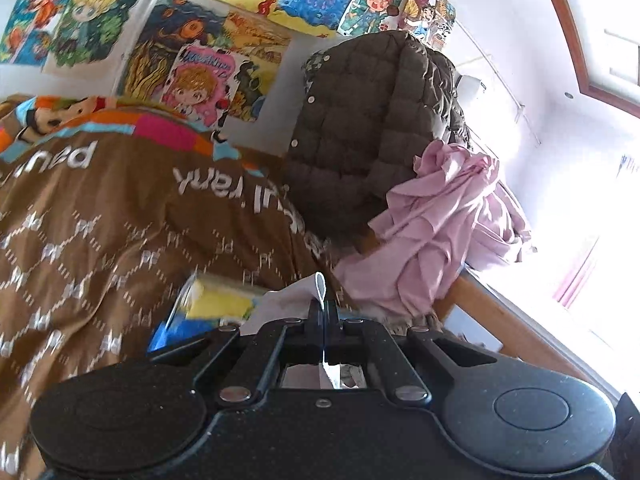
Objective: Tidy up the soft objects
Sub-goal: 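Carry white cloth and beige bag into the cartoon tray and open both tools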
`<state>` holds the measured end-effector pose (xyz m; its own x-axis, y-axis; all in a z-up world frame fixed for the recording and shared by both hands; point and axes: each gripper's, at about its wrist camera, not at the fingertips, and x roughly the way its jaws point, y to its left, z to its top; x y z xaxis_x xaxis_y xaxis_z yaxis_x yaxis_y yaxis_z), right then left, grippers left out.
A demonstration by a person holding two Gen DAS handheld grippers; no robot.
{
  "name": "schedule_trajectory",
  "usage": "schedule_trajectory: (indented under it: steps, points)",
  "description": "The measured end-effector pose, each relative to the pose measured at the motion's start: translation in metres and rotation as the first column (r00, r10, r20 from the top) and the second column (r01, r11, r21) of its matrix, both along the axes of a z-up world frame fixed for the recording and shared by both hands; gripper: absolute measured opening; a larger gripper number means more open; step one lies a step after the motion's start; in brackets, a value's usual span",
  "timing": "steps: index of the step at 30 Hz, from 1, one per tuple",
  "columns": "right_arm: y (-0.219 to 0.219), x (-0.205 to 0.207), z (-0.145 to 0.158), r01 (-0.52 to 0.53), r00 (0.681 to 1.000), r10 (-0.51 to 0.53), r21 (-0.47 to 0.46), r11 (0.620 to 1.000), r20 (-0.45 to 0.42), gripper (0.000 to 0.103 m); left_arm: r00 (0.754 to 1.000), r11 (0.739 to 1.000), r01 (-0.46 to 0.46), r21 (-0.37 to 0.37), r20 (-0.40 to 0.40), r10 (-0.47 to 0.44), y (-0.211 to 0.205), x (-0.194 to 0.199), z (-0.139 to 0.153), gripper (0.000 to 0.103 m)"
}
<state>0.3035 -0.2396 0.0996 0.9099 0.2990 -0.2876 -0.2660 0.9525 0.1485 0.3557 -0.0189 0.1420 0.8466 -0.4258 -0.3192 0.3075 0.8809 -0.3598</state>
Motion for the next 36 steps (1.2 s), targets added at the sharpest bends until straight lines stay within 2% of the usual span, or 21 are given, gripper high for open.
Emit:
schedule_trajectory:
  steps: [7,11,13,17,22,28,32,36]
  points:
    - [-0.017,0.080,-0.014,0.055,0.998,-0.055,0.004,0.998,-0.033,0.012,0.999,1.000,-0.021,0.007,0.029,0.021,-0.032,0.083,-0.021,0.000]
    - [-0.018,0.106,-0.027,0.055,0.998,-0.056,-0.040,0.998,-0.024,0.012,0.994,0.996,-0.091,0.012,0.061,0.090,-0.047,0.113,-0.037,0.000]
    - [-0.020,0.118,-0.035,0.068,0.997,-0.069,-0.030,0.997,-0.027,0.012,0.992,0.994,-0.106,0.031,0.073,0.103,-0.054,0.123,-0.047,0.000]
    - [-0.034,0.138,-0.053,0.096,0.993,-0.092,0.047,0.994,-0.081,0.012,0.994,0.993,-0.105,0.059,0.047,0.102,-0.059,0.138,-0.071,0.000]
    - [-0.041,0.155,-0.072,0.093,0.985,-0.083,0.056,0.994,-0.154,0.012,0.993,0.990,-0.114,0.078,-0.013,0.116,-0.055,0.151,-0.102,0.000]
    - [-0.035,0.157,-0.086,0.077,0.978,-0.070,0.029,0.997,-0.197,0.014,0.988,0.987,-0.125,0.099,-0.080,0.133,-0.048,0.156,-0.132,0.000]
    - [-0.033,0.155,-0.090,0.074,0.977,-0.069,0.014,0.997,-0.203,0.018,0.984,0.981,-0.123,0.149,-0.110,0.140,-0.050,0.155,-0.146,0.000]
    - [-0.034,0.154,-0.089,0.081,0.976,-0.077,0.013,0.997,-0.205,0.027,0.981,0.976,-0.118,0.185,-0.131,0.143,-0.052,0.154,-0.153,0.002]
